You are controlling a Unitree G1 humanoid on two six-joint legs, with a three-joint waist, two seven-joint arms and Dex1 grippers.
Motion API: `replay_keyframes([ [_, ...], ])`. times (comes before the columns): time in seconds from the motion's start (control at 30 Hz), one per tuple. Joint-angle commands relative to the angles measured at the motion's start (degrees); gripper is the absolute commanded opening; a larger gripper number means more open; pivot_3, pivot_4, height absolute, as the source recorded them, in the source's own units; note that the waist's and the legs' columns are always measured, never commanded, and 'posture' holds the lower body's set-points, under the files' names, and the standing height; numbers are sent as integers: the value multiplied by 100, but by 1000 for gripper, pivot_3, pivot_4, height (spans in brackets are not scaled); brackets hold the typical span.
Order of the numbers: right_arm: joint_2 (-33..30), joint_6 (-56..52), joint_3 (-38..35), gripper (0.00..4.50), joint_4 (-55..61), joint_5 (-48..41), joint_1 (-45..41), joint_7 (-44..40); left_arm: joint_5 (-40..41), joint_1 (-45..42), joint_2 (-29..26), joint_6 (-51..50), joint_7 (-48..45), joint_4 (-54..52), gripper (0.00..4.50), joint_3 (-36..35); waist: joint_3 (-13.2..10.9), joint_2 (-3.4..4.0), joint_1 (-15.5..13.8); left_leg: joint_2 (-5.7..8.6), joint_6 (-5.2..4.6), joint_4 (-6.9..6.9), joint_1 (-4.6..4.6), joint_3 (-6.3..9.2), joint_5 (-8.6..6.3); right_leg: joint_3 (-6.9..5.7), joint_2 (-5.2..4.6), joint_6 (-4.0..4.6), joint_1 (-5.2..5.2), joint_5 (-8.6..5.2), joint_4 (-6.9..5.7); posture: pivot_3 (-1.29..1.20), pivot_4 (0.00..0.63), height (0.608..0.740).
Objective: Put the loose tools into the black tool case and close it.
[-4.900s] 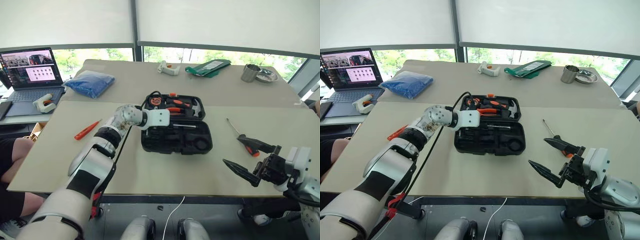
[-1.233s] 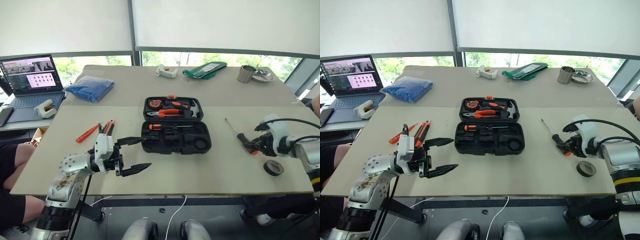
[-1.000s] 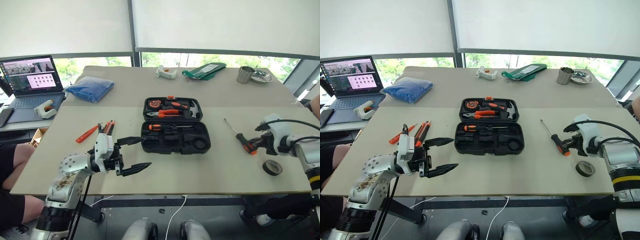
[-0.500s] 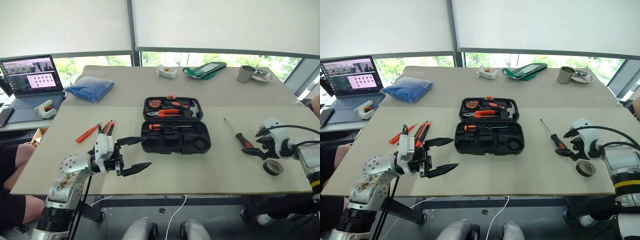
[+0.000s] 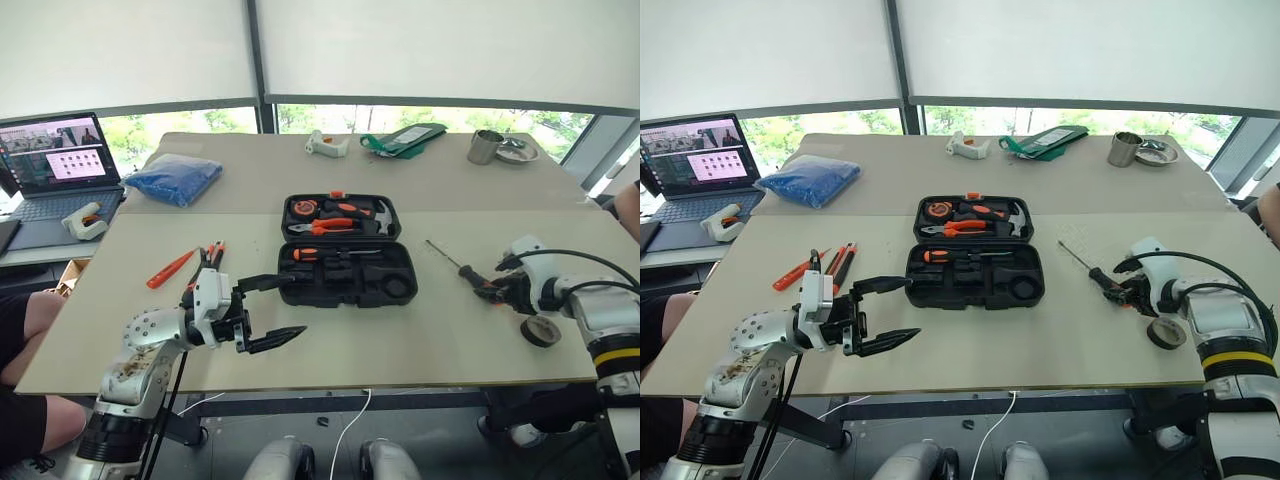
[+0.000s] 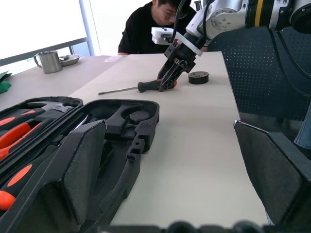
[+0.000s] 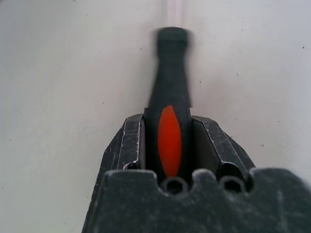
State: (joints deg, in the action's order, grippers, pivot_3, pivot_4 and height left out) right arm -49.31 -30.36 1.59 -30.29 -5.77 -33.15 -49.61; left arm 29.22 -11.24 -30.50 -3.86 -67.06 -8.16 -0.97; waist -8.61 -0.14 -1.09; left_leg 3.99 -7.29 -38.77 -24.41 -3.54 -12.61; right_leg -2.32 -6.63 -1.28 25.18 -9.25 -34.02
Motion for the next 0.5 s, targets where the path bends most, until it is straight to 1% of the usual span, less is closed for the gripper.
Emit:
replay_keyframes([
  [0.03,-408,376,-683,1026,889,-259,221,-77,24,11,-53,99,50,-150,4500,-115,-3,6,-19,1,0,1,-5,0,0,1,0,-18,6,10,0,0,150,740],
  [0.1,-558,463,-1030,1026,1884,-706,439,-562,44,63,-90,84,104,-156,4500,-209,-7,14,-17,1,3,2,-31,-1,1,2,1,-30,13,18,-1,0,150,740],
  [0.13,-573,556,-1077,1026,2289,-893,458,-787,50,103,-107,83,121,-165,4500,-243,-10,19,5,1,4,3,-37,-1,3,2,1,-30,20,18,-1,0,150,740],
  [0.2,-532,636,-922,1026,2666,-962,283,-948,53,138,-106,80,161,-156,4500,-259,-11,21,64,0,10,8,-36,-1,6,5,4,-28,25,19,-3,0,150,740],
  [0.27,-433,811,-436,1026,2798,-846,-149,-1304,46,139,-103,87,185,-133,4500,-263,-13,19,97,-14,16,9,-29,-2,4,-8,5,-25,17,21,-1,0,150,740],
  [0.37,-110,1382,587,1026,2569,-217,-975,-1749,71,220,-93,64,300,-115,4500,-368,-15,14,114,-23,19,4,-20,-2,6,-20,6,-44,15,1,1,0,150,740],
  [0.4,41,1635,861,1026,2343,-3,-1222,-1842,75,261,-93,51,338,-103,4500,-401,-17,11,120,-26,20,4,-19,-4,6,-22,5,-18,17,-15,1,0,150,740],
  [0.5,529,2746,1664,1026,1166,803,-1924,-1969,52,338,-148,37,386,-36,4500,-475,-19,7,99,-26,22,2,-21,-6,8,-26,5,-13,38,-14,-1,0,150,740],
])
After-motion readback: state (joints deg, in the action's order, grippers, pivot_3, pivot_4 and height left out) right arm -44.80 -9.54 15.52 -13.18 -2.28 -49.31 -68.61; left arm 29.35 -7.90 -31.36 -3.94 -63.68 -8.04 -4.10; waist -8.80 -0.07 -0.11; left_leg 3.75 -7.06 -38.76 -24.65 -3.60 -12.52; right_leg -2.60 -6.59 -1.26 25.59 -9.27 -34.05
